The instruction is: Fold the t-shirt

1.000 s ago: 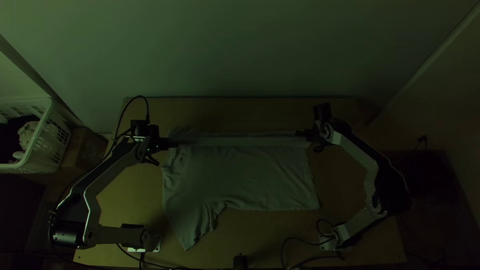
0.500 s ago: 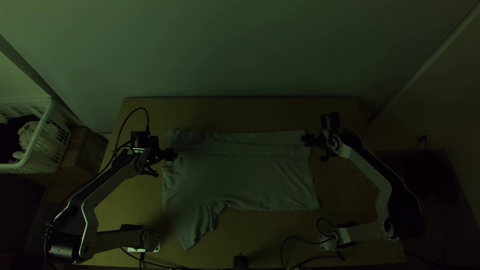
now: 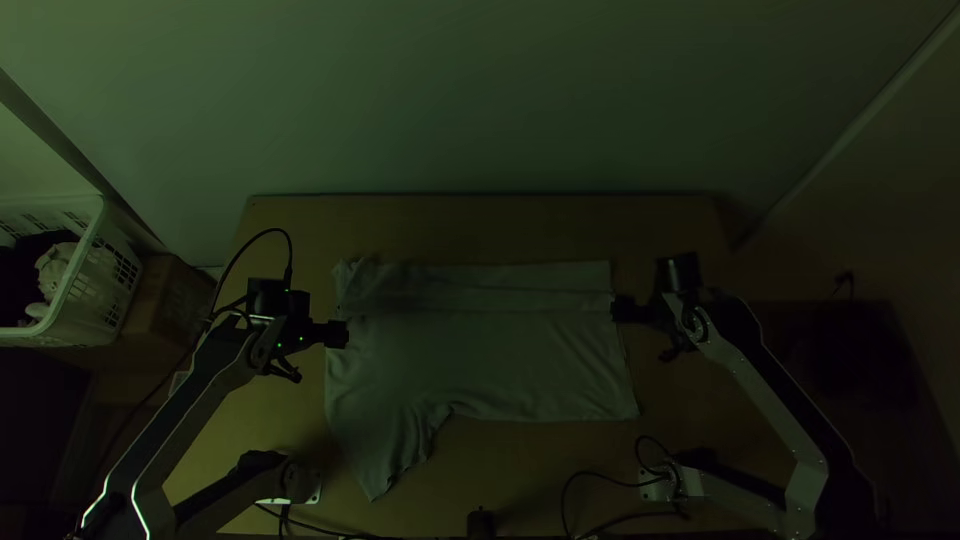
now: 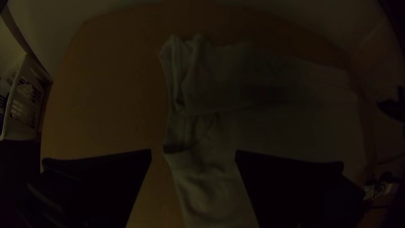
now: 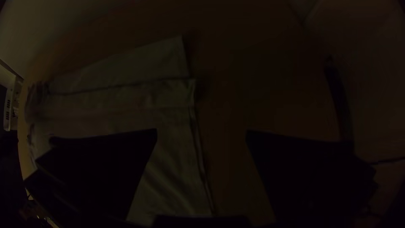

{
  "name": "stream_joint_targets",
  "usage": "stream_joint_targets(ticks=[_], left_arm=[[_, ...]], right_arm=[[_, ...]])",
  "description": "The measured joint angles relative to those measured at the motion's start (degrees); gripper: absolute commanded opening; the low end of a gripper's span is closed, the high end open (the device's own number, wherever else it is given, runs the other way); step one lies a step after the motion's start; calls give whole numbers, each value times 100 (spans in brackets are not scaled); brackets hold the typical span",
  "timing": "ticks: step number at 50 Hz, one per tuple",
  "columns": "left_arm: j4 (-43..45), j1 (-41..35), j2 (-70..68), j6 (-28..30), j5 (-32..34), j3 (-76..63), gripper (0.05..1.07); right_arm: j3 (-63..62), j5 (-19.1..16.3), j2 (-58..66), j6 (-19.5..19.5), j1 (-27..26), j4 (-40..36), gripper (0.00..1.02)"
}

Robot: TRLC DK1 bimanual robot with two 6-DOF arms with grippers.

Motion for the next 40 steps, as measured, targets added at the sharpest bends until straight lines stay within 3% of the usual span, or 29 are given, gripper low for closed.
stream_joint_targets(ticks=[10, 19, 33, 40], left_arm=[[-1198, -442, -1019, 101, -20, 0, 102], [-2288, -588, -1060, -2, -20, 7, 103], [-3436, -857, -706, -1499, -15, 63, 102], [-3580, -981, -706, -2229, 573, 50, 102]], right_arm=[[-138, -17, -732, -44, 164, -798, 98], [-219, -17, -999, -44, 184, -1185, 98], [-396, -20, -999, 15, 184, -1425, 98], [-468, -20, -997, 140, 212, -1440, 98]])
